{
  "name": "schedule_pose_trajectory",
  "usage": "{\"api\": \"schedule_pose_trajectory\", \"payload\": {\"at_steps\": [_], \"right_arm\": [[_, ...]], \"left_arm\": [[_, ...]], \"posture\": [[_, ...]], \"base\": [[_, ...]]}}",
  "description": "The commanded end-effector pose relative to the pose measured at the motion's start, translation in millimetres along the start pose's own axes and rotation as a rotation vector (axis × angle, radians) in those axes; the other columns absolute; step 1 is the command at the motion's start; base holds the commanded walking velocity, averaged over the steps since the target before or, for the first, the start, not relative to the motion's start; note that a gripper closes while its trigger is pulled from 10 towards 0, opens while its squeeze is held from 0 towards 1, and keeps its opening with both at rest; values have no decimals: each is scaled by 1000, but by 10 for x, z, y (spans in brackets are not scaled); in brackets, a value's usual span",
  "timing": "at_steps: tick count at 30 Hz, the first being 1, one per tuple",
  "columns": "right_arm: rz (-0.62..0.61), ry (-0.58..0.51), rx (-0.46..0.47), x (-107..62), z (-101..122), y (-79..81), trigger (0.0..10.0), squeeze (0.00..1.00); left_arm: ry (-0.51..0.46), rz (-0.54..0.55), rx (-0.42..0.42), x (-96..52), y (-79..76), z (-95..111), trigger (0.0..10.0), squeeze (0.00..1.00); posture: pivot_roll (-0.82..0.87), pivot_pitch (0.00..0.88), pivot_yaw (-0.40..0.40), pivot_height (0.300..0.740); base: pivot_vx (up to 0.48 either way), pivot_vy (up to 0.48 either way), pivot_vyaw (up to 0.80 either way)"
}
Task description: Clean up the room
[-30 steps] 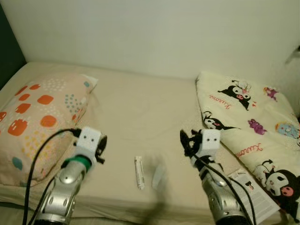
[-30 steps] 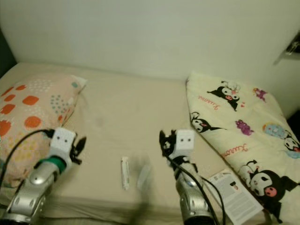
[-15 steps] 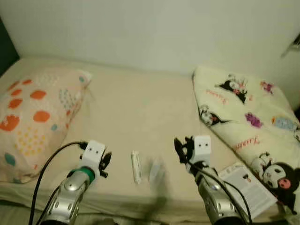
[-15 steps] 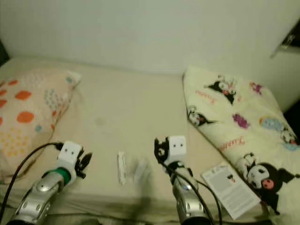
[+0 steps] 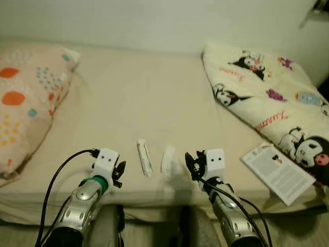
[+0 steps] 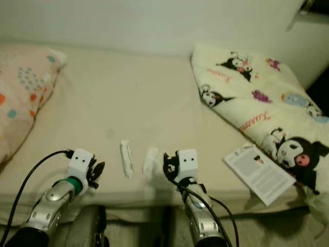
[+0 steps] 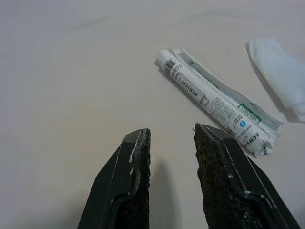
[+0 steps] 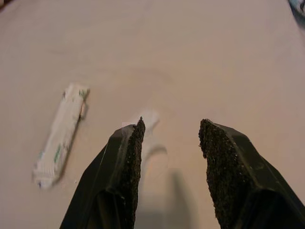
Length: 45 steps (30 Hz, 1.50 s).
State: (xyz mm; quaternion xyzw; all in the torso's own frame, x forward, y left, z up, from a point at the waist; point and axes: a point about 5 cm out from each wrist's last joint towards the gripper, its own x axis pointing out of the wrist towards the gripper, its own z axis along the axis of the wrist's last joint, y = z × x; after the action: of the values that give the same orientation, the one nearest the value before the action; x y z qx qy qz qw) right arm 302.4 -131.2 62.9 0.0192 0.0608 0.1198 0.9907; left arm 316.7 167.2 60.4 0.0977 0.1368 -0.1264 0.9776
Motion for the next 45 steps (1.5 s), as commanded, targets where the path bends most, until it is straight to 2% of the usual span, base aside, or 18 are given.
{"api": "schedule_pose_trajectory", "payload": {"at_steps": [1, 3, 4, 5, 6, 7, 11, 12, 22, 23, 24, 30, 35, 41, 42, 44, 45], "right_arm": [[-6, 5, 4, -6, -7, -35, 10000, 0], [-1, 1, 7, -5, 2, -24, 10000, 0], [7, -5, 9, -8, 15, -13, 10000, 0], [14, -10, 10, -12, 30, -6, 10000, 0], [14, -10, 10, -12, 30, -6, 10000, 0], [20, -15, 11, -16, 46, 3, 10000, 0], [31, -25, 13, -20, 77, 19, 10000, 0], [41, -37, 16, -27, 115, 32, 10000, 0], [51, -52, 19, -76, 180, 29, 10000, 0], [53, -53, 18, -84, 190, 33, 10000, 0], [58, -55, 16, -93, 208, 44, 10000, 0], [81, -83, 7, -137, 351, 87, 10000, 0], [85, -102, 3, -194, 432, 90, 10000, 0], [72, -98, -9, -296, 444, 54, 10000, 0], [67, -91, -12, -327, 439, 43, 10000, 0], [62, -81, -13, -362, 438, 34, 10000, 0], [60, -78, -13, -375, 441, 33, 10000, 0]], "left_arm": [[-1, -9, 25, 16, -14, -9, 10000, 0], [-4, -10, 33, 33, -1, 6, 10000, 0], [-9, -12, 37, 58, 15, 27, 10000, 141], [-12, -21, 41, 83, 23, 49, 10000, 820], [-12, -21, 41, 83, 23, 49, 10000, 820], [-10, -36, 31, 107, 28, 65, 10000, 1000], [3, -53, -13, 150, 44, 79, 10000, 1000], [13, -36, -63, 184, 93, 102, 10000, 1000], [31, 33, -204, 239, 280, 157, 10000, 1000], [42, 39, -235, 242, 313, 157, 10000, 796], [56, 39, -267, 246, 349, 160, 10000, 0], [95, 24, -338, 257, 456, 201, 10000, 0], [96, -47, -364, 265, 447, 237, 10000, 0], [89, -136, -436, 268, 405, 256, 10000, 0], [95, -144, -444, 268, 398, 251, 9176, 0], [103, -149, -450, 268, 395, 244, 9176, 0], [117, -131, -452, 264, 401, 220, 1569, 0]], "posture": [[43, 114, -68, 563], [39, 122, -73, 563], [30, 131, -78, 563], [22, 138, -82, 563], [22, 138, -82, 563], [14, 144, -84, 563], [8, 150, -85, 563], [-2, 159, -87, 563], [-32, 188, -95, 563], [-42, 197, -99, 563], [-49, 205, -102, 563], [-81, 232, -107, 563], [-117, 255, -108, 563], [-167, 275, -107, 563], [-173, 277, -106, 563], [-173, 277, -106, 563], [-183, 282, -107, 563]], "base": [[0, 0, 0], [0, 0, 0], [0, 0, 0], [0, 0, 0], [0, 0, 0], [0, 0, 0], [0, 0, 0], [0, 0, 0], [0, 0, 0], [0, 0, 0], [0, 0, 0], [0, 0, 0], [0, 0, 0], [0, 0, 0], [0, 0, 0], [0, 0, 0], [0, 0, 0]]}}
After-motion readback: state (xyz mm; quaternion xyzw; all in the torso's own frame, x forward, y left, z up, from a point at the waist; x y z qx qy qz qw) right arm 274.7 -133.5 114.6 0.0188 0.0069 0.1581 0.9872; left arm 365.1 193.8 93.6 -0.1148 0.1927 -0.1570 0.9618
